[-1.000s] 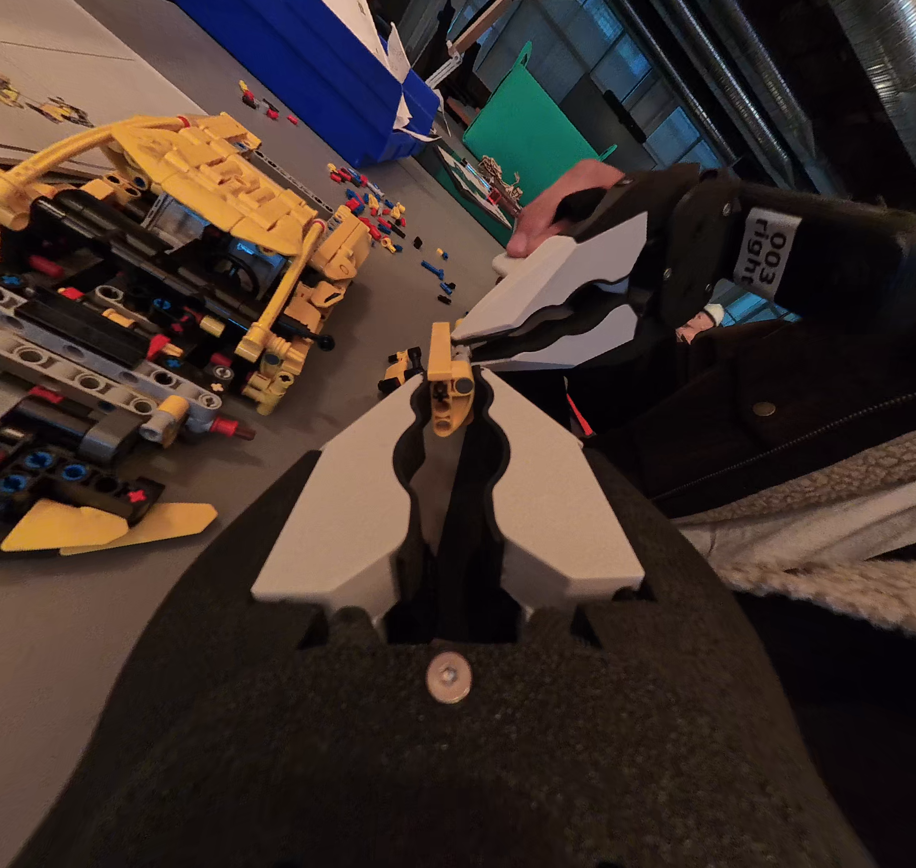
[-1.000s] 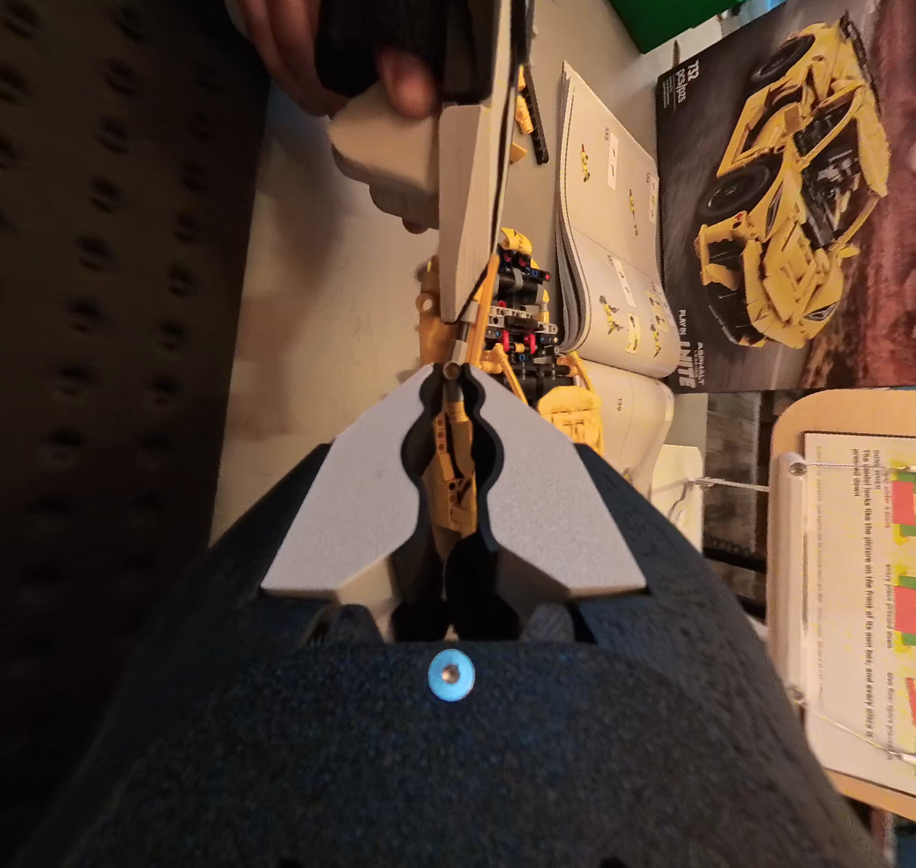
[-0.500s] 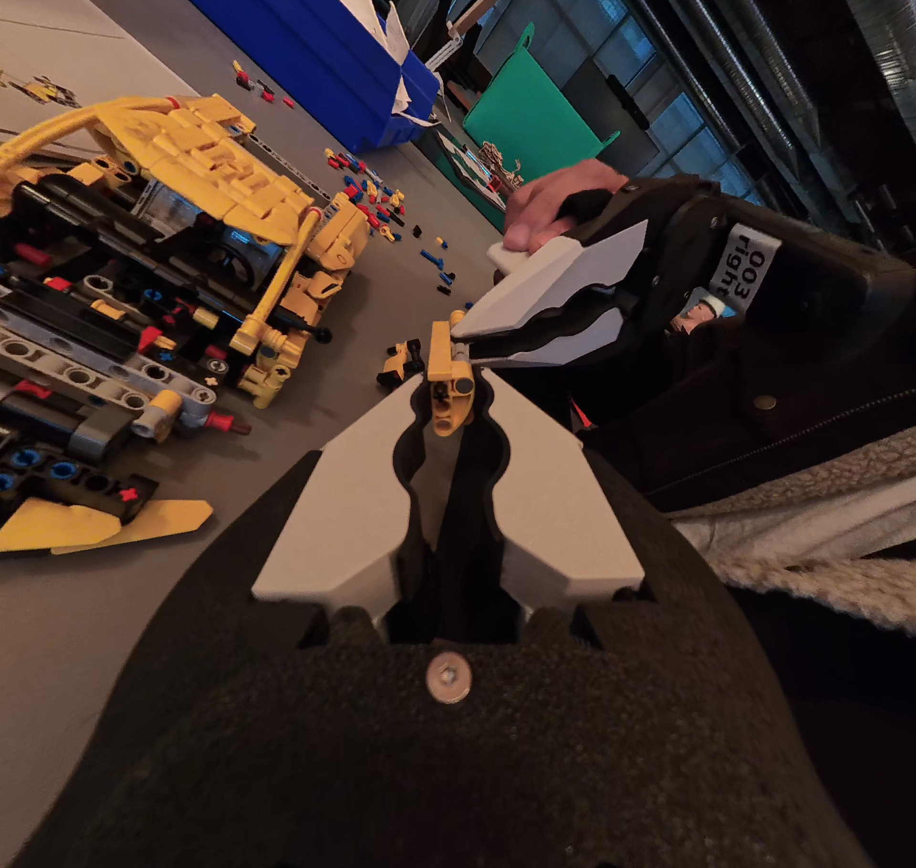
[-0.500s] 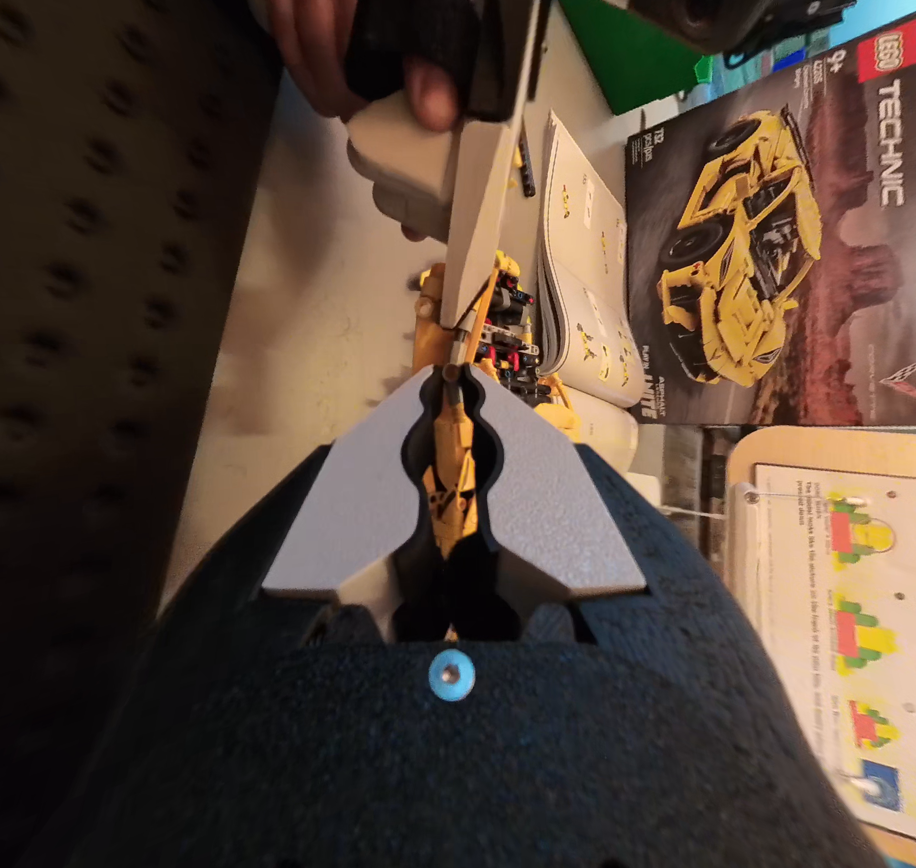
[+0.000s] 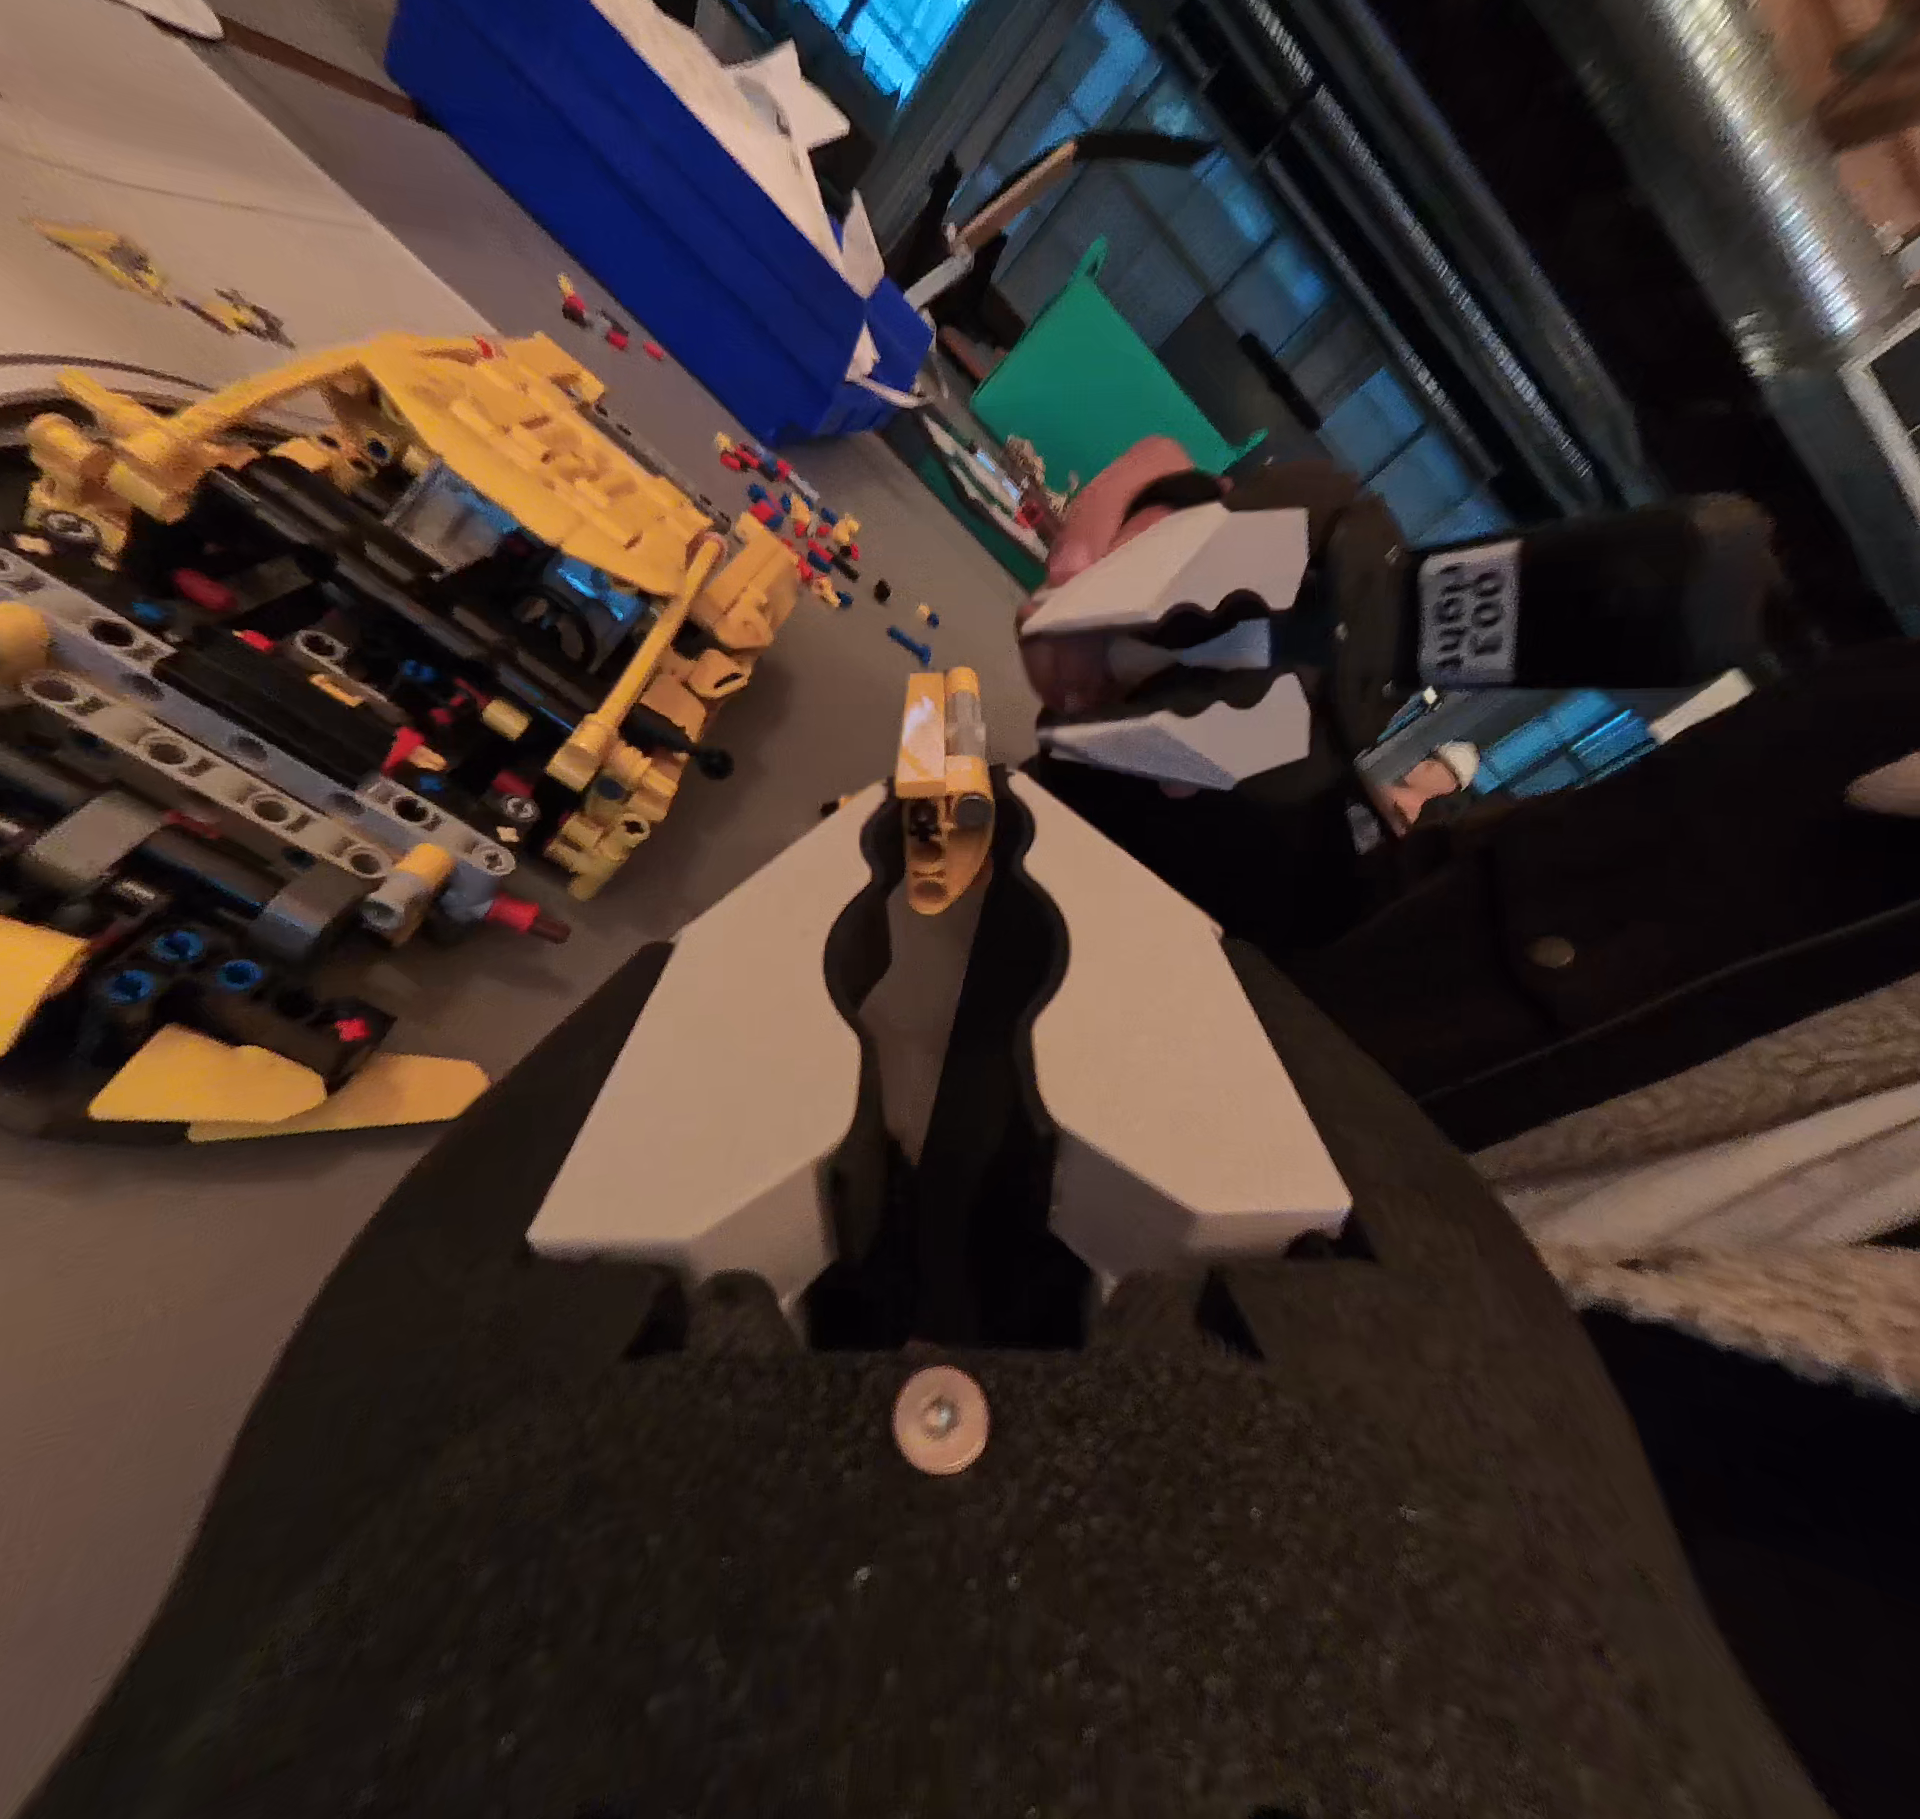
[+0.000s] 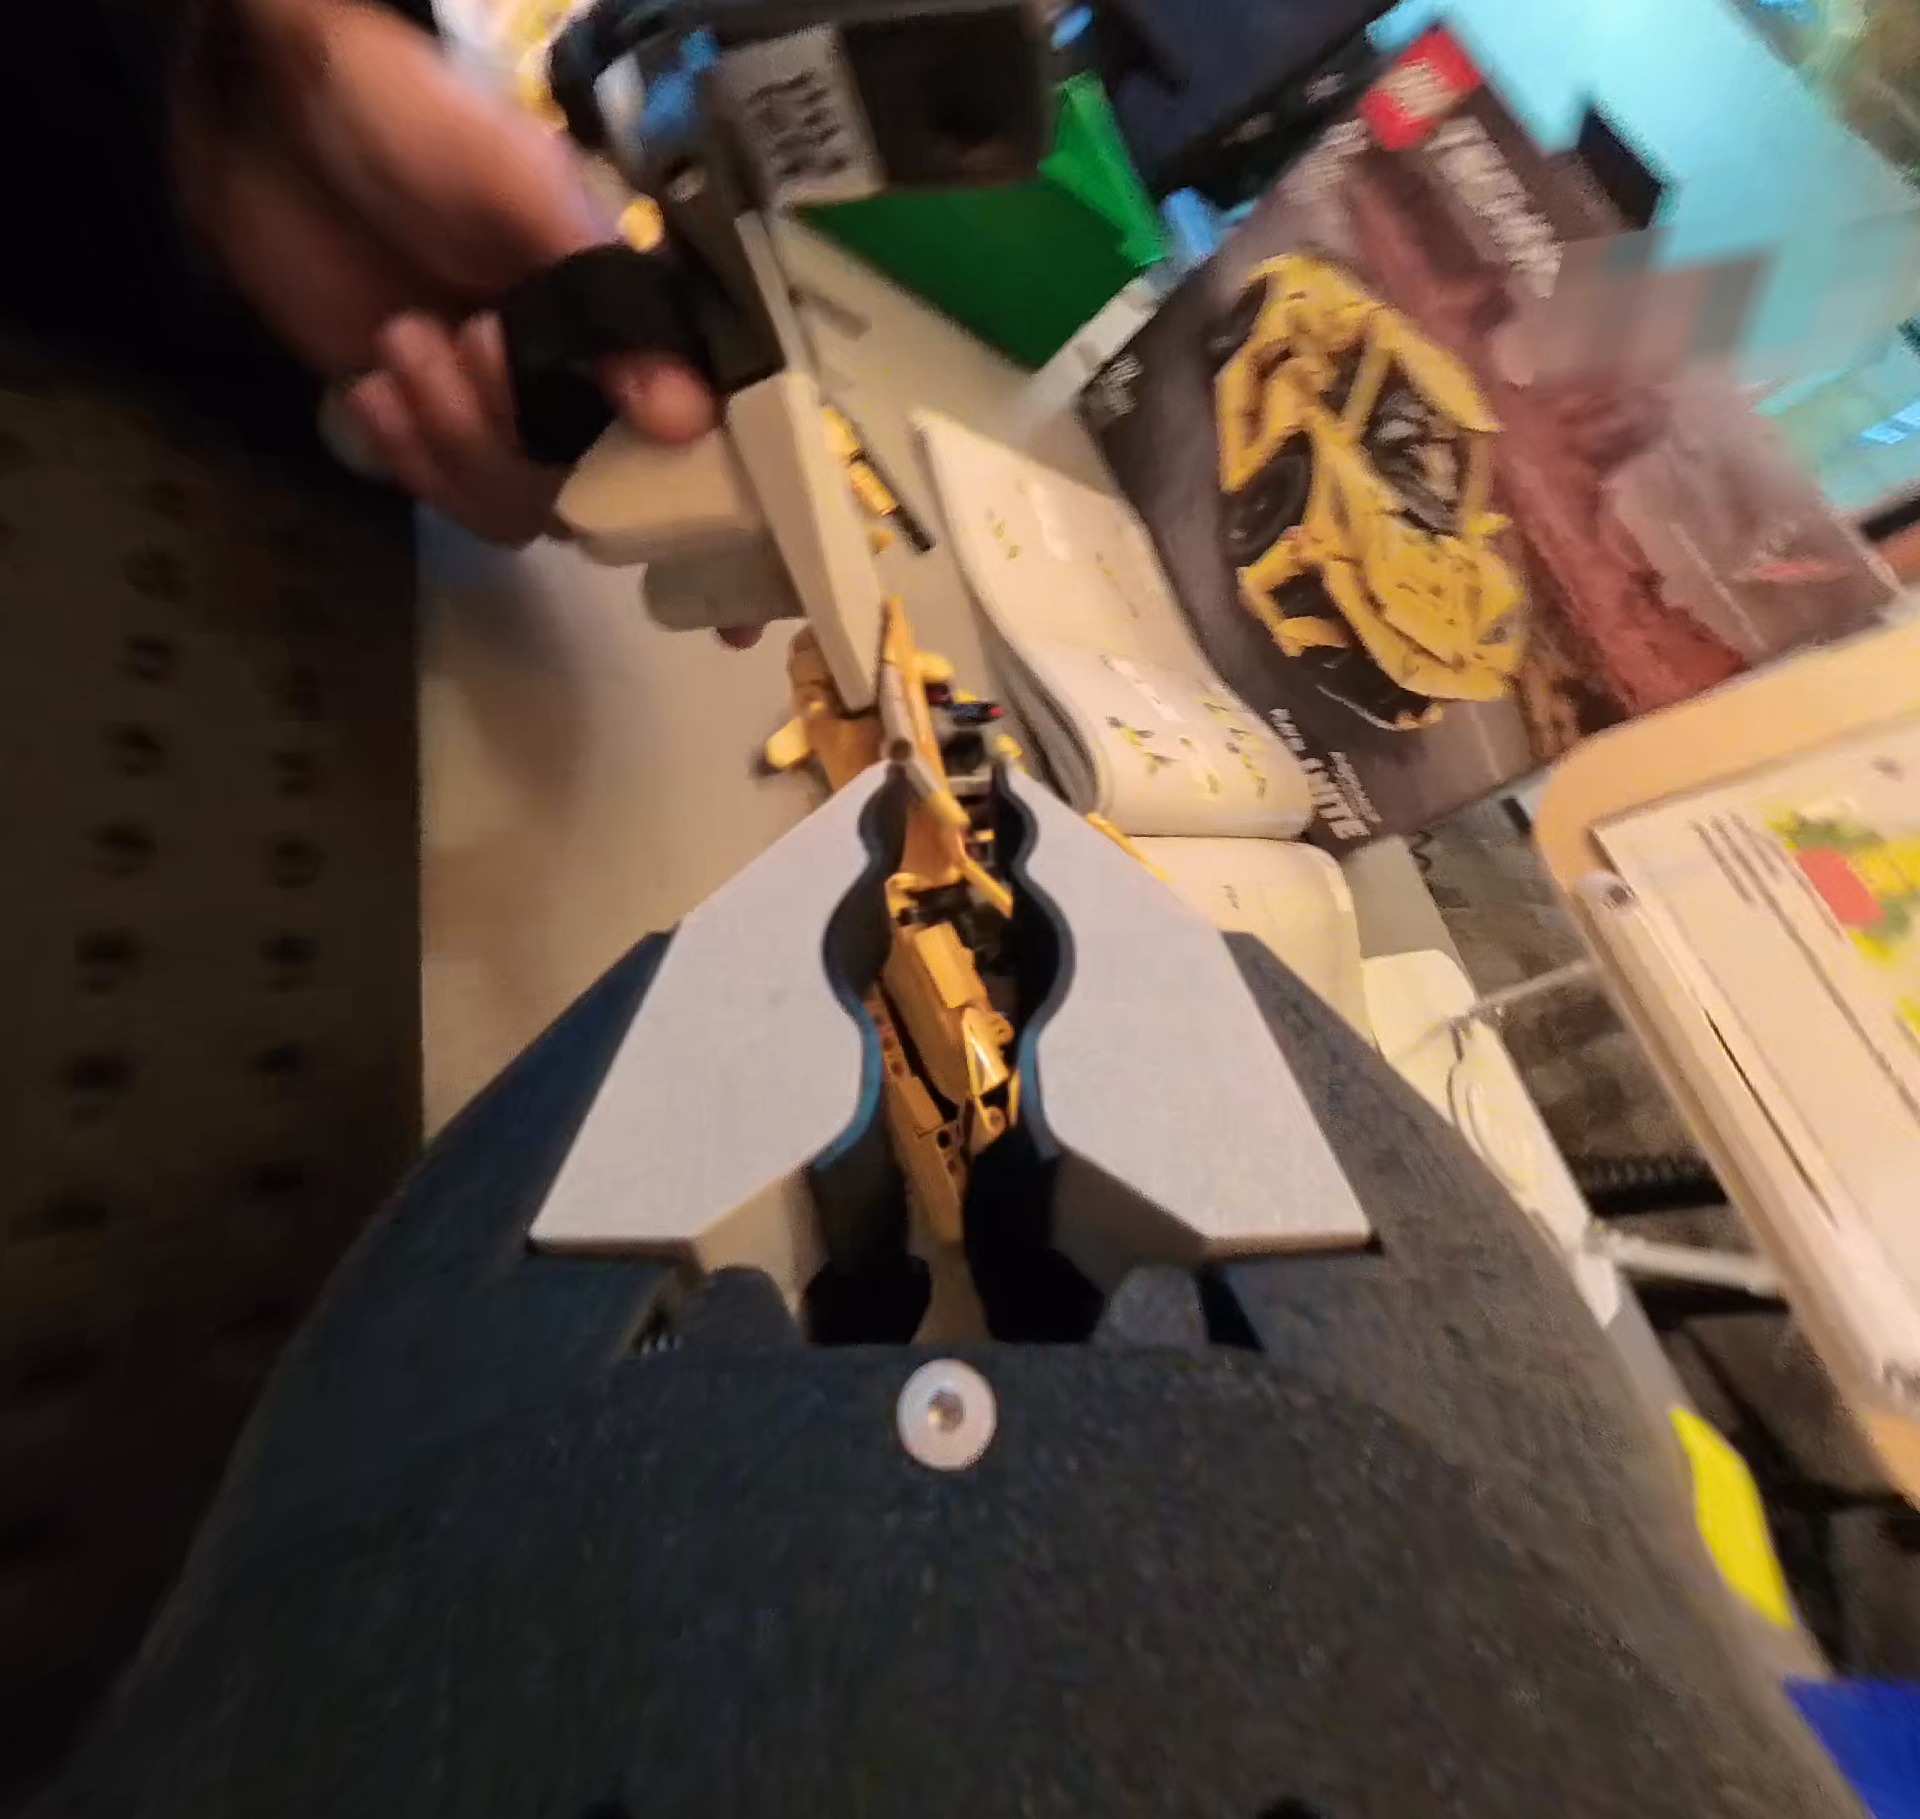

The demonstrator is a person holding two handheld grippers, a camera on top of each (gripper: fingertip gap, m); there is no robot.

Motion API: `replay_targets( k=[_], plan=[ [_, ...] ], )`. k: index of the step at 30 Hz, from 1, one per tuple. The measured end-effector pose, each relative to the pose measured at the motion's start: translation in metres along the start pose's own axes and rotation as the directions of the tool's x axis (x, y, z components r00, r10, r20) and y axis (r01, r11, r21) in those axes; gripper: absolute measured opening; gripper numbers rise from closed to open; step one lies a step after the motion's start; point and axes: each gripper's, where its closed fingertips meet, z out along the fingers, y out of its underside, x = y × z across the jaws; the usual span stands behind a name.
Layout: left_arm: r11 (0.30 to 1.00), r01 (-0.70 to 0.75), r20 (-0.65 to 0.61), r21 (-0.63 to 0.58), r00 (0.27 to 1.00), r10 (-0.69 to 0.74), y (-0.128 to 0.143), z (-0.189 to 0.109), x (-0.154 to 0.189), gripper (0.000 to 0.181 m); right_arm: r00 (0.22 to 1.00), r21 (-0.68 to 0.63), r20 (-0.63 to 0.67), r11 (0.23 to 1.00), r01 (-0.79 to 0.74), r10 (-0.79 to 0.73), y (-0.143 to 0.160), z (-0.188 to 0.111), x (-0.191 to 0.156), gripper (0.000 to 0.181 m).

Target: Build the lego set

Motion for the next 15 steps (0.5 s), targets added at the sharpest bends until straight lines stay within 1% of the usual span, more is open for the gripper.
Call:
replay_targets(
  k=[2, 3, 4, 5, 6, 7, 8, 9, 10, 13, 15],
  plan=[
    [0.999, 0.020, -0.015, 0.051, 1.000, -0.019, -0.008, -0.006, 0.000, 0.015, 0.992, 0.077, -0.054, 0.991, -0.112, 0.116, 0.000, -0.009, 0.006, 0.012],
    [0.998, 0.018, -0.001, 0.068, 1.000, -0.018, -0.011, -0.008, -0.002, 0.015, 0.980, 0.070, -0.061, 0.980, -0.185, 0.189, 0.008, -0.011, 0.007, 0.018],
    [0.997, 0.018, 0.006, 0.079, 1.000, -0.018, -0.013, -0.009, -0.003, 0.015, 0.958, 0.063, -0.048, 0.958, -0.280, 0.283, 0.016, -0.011, 0.006, 0.029],
    [0.996, 0.012, 0.019, 0.094, 1.000, -0.014, -0.015, -0.010, -0.004, 0.015, 0.919, 0.077, -0.030, 0.917, -0.390, 0.394, 0.023, -0.011, 0.005, 0.037],
    [0.995, 0.000, 0.047, 0.103, 0.999, -0.005, -0.017, -0.011, -0.007, 0.015, 0.867, 0.091, -0.018, 0.864, -0.495, 0.498, 0.029, -0.011, 0.005, 0.040],
    [0.994, -0.011, 0.072, 0.105, 0.997, 0.003, -0.018, -0.012, -0.011, 0.015, 0.829, 0.080, -0.015, 0.827, -0.557, 0.559, 0.035, -0.010, 0.006, 0.044],
    [0.994, -0.018, 0.087, 0.105, 0.996, 0.009, -0.018, -0.012, -0.012, 0.015, 0.822, 0.061, -0.025, 0.822, -0.566, 0.568, 0.041, -0.010, 0.010, 0.047],
    [0.994, -0.028, 0.103, 0.106, 0.995, 0.017, -0.019, -0.012, -0.014, 0.015, 0.820, 0.067, -0.064, 0.823, -0.564, 0.568, 0.045, -0.012, 0.018, 0.044],
    [0.993, -0.046, 0.126, 0.108, 0.991, 0.032, -0.020, -0.012, -0.016, 0.016, 0.808, 0.084, -0.116, 0.816, -0.572, 0.578, 0.050, -0.015, 0.029, 0.036],
    [0.984, -0.109, 0.203, 0.138, 0.976, 0.080, -0.027, -0.018, -0.022, 0.016, 0.744, 0.103, -0.146, 0.758, -0.644, 0.652, 0.063, -0.020, 0.043, 0.036],
    [0.979, -0.113, 0.224, 0.170, 0.972, 0.073, -0.033, -0.023, -0.025, 0.016, 0.704, 0.118, -0.176, 0.725, -0.678, 0.688, 0.072, -0.024, 0.052, 0.036]
  ],
)
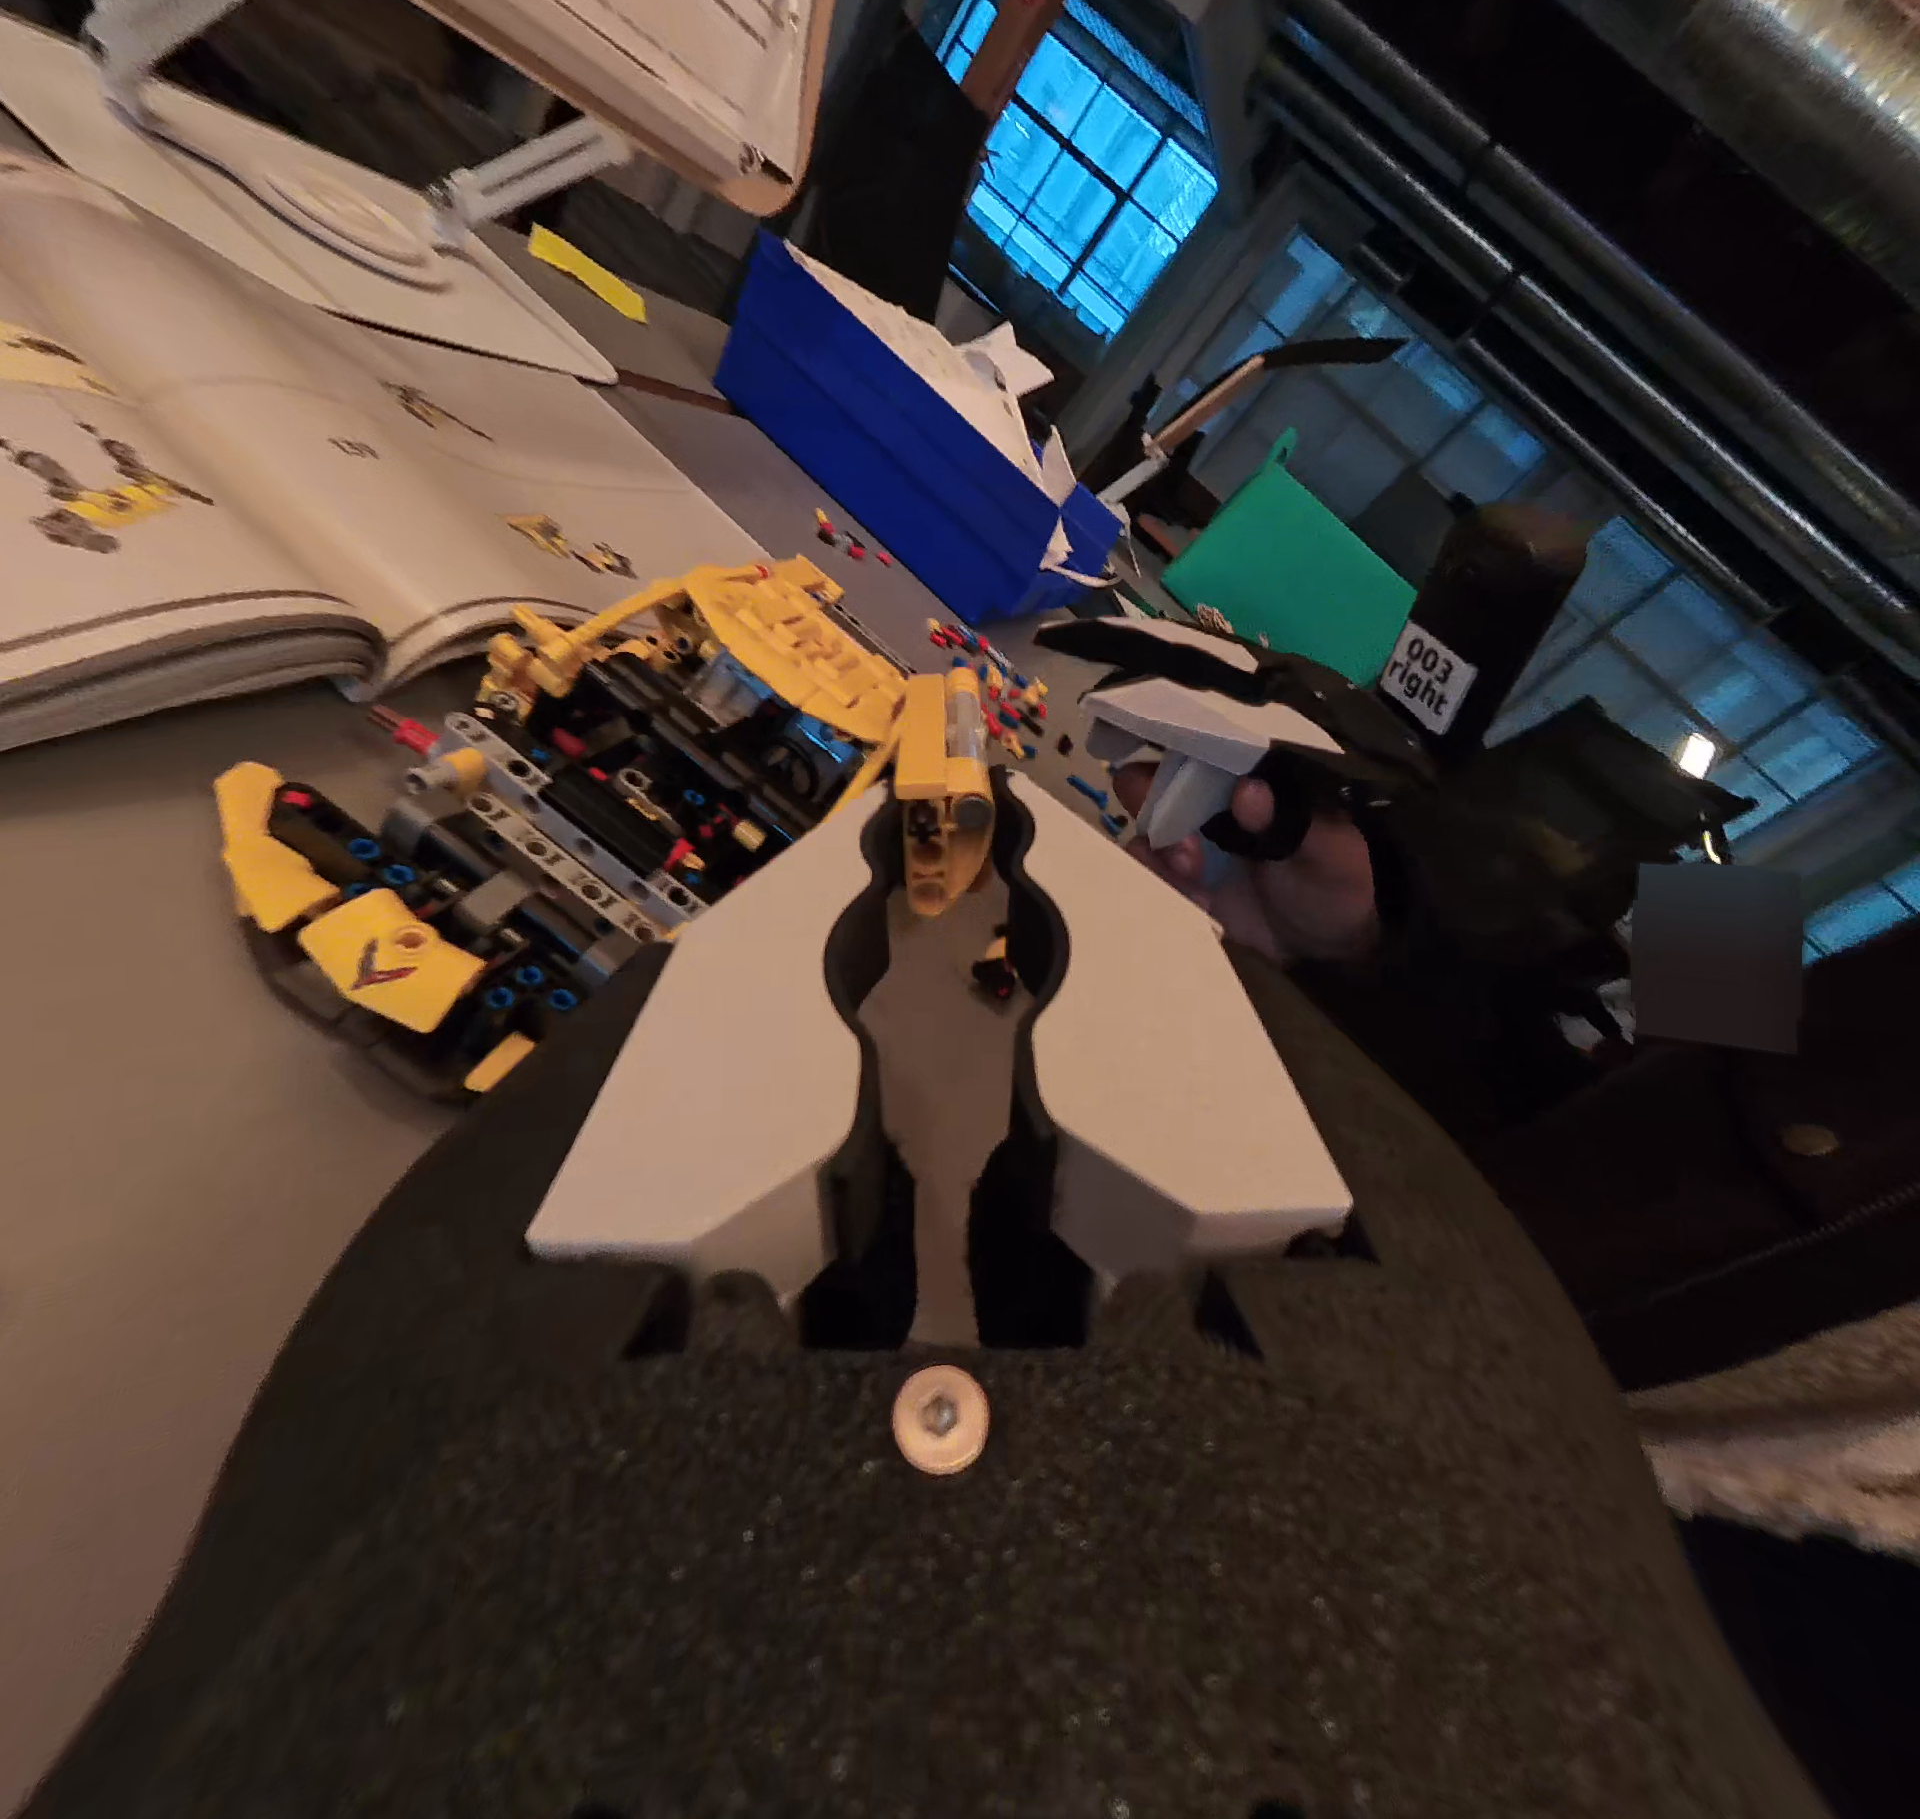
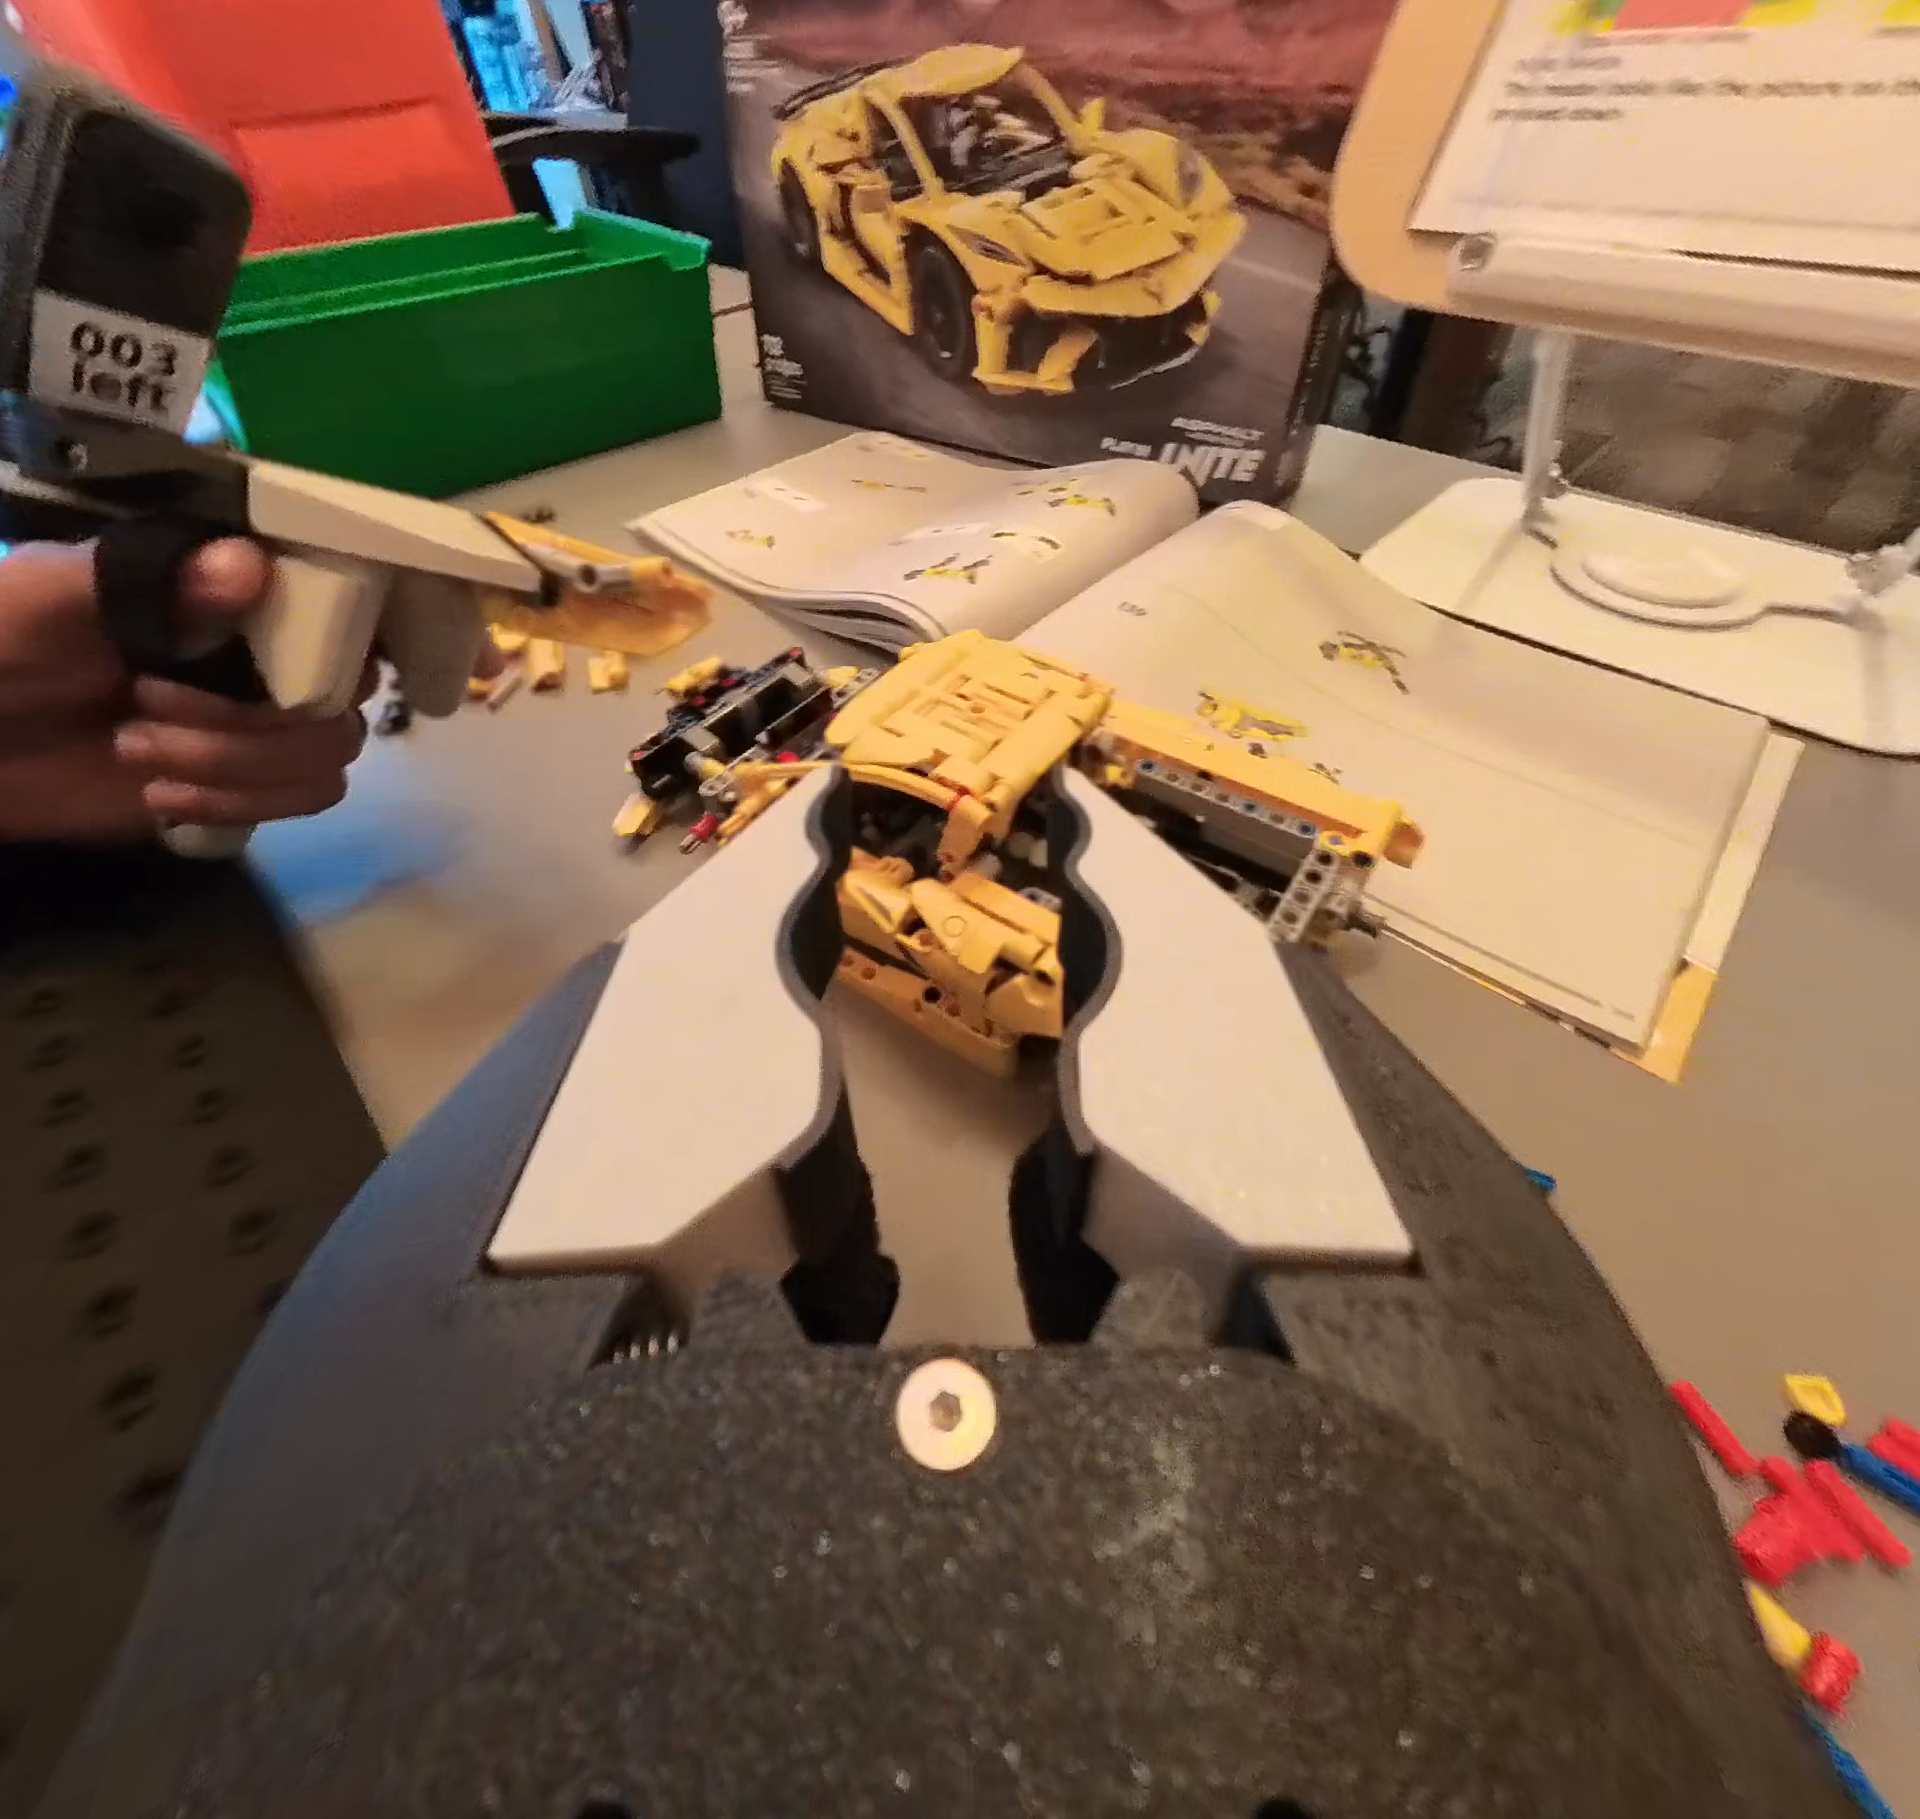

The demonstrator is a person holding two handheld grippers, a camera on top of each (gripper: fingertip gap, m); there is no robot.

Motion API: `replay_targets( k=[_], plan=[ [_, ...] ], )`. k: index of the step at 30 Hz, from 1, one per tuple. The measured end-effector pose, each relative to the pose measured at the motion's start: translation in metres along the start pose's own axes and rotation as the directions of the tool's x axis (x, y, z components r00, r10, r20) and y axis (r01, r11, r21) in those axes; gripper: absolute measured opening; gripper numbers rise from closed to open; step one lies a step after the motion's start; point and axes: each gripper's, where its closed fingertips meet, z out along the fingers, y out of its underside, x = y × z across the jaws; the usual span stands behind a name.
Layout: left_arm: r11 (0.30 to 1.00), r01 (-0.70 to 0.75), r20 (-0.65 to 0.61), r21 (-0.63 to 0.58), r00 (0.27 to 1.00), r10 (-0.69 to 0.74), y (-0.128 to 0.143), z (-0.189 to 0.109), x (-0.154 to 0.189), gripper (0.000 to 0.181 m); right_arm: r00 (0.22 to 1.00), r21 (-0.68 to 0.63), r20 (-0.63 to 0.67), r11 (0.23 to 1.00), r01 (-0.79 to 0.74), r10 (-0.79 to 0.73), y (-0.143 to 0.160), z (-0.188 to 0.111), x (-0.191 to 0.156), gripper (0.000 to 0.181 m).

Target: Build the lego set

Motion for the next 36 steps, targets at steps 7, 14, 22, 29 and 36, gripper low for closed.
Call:
replay_targets(
  k=[7, 14, 22, 29, 36],
  plan=[
    [0.986, 0.132, -0.008, 0.098, 0.991, -0.132, -0.015, -0.010, -0.013, 0.015, 0.999, -0.012, -0.019, 0.999, -0.040, 0.040, 0.004, 0.001, 0.009, 0.032],
    [0.975, 0.177, -0.014, 0.134, 0.984, -0.177, -0.020, -0.015, -0.019, 0.016, 0.996, -0.061, -0.030, 0.995, 0.080, -0.082, 0.012, 0.006, 0.001, 0.029],
    [0.972, 0.199, -0.003, 0.123, 0.980, -0.200, -0.016, -0.014, -0.023, 0.015, 0.998, -0.055, -0.042, 0.998, 0.038, -0.040, 0.012, 0.005, 0.006, 0.028],
    [0.981, -0.173, 0.275, 0.089, 0.951, 0.143, -0.024, -0.021, -0.030, 0.015, 0.982, -0.033, -0.178, 0.997, -0.068, 0.061, 0.011, -0.004, 0.040, 0.029],
    [0.960, -0.274, 0.308, 0.048, 0.919, 0.247, -0.023, -0.018, -0.025, 0.015, 0.974, -0.026, -0.195, 0.992, -0.123, 0.116, 0.013, -0.006, 0.048, 0.033]
  ],
)
